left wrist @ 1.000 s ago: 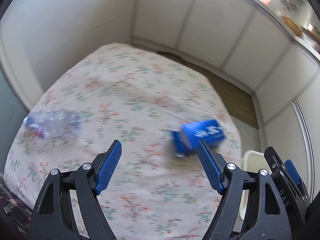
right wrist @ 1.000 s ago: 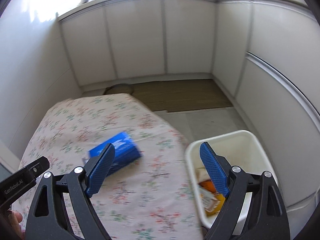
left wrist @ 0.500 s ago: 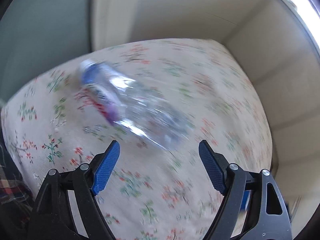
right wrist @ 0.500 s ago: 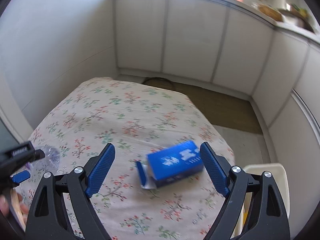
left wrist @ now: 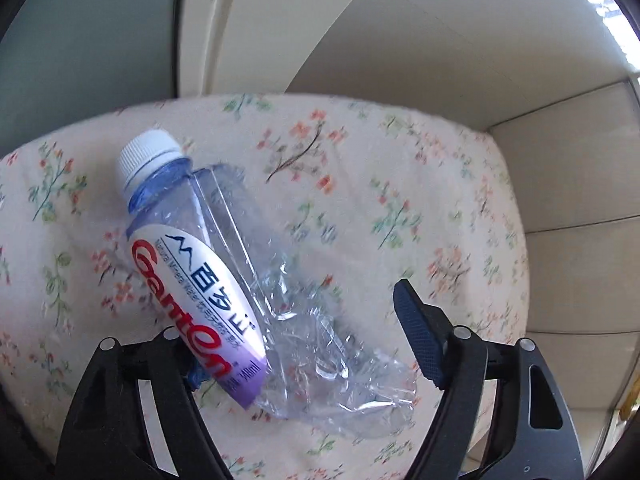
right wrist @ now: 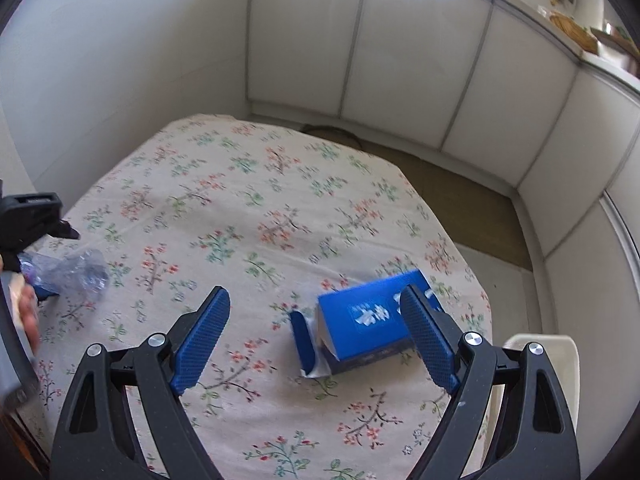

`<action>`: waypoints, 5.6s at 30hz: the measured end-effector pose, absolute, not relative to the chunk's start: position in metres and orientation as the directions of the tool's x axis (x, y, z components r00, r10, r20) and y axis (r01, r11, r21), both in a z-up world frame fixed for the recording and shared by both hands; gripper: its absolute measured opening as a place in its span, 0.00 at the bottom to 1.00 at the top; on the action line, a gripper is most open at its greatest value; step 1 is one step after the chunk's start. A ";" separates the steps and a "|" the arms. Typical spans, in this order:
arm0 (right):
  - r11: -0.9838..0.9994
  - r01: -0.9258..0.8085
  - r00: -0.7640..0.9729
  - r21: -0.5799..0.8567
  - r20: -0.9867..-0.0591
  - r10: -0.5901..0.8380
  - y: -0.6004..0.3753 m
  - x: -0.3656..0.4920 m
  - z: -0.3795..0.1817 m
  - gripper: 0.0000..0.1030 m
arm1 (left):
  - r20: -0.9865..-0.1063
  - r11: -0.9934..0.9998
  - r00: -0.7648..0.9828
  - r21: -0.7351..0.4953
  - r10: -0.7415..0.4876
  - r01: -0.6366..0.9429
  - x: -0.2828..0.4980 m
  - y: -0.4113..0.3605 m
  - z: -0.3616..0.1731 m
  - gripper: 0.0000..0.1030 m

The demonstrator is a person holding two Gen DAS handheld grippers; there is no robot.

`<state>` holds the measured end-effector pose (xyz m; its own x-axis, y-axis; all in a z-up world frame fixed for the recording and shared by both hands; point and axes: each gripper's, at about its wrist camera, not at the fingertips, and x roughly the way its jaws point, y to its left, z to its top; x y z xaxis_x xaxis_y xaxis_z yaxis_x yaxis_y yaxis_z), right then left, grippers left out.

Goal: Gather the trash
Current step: 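Grasp the water bottle with the left gripper while the right gripper grasps the blue box, then carry the blue box over the white bin and open the right gripper, then lower the water bottle into the white bin and open the left gripper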

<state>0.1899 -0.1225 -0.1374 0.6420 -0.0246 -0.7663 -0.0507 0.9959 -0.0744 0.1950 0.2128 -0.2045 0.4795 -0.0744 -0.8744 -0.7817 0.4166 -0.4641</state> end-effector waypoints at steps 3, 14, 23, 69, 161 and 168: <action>0.998 -0.007 0.627 -0.068 -0.778 -0.049 -0.135 0.190 -0.141 0.82 | -0.855 0.472 0.496 -0.503 -0.151 -0.724 0.207 0.215 -0.210 0.36; 0.960 0.274 0.495 0.051 -0.863 -0.096 -0.213 0.202 -0.162 0.82 | -0.817 0.756 0.525 -0.494 -0.237 -0.429 0.230 0.200 -0.188 0.22; 0.854 0.481 0.383 0.200 -0.924 0.000 -0.232 0.220 -0.182 0.82 | -0.787 0.923 0.551 -0.379 -0.279 -0.073 0.229 0.132 -0.136 0.21; 0.793 0.575 0.375 0.199 -0.926 -0.040 -0.181 0.269 -0.188 0.54 | -0.702 0.916 0.615 -0.389 -0.360 0.092 0.211 0.106 -0.115 0.21; 0.614 0.777 0.502 0.143 -0.729 -0.466 -0.544 -0.038 -0.141 0.75 | -0.724 0.730 0.413 -0.182 -0.552 0.658 0.075 -0.375 -0.078 0.22; 0.591 0.792 0.498 0.154 -0.722 -0.480 -0.552 -0.047 -0.140 0.81 | -0.736 0.748 0.432 -0.151 -0.522 0.646 0.087 -0.401 -0.085 0.47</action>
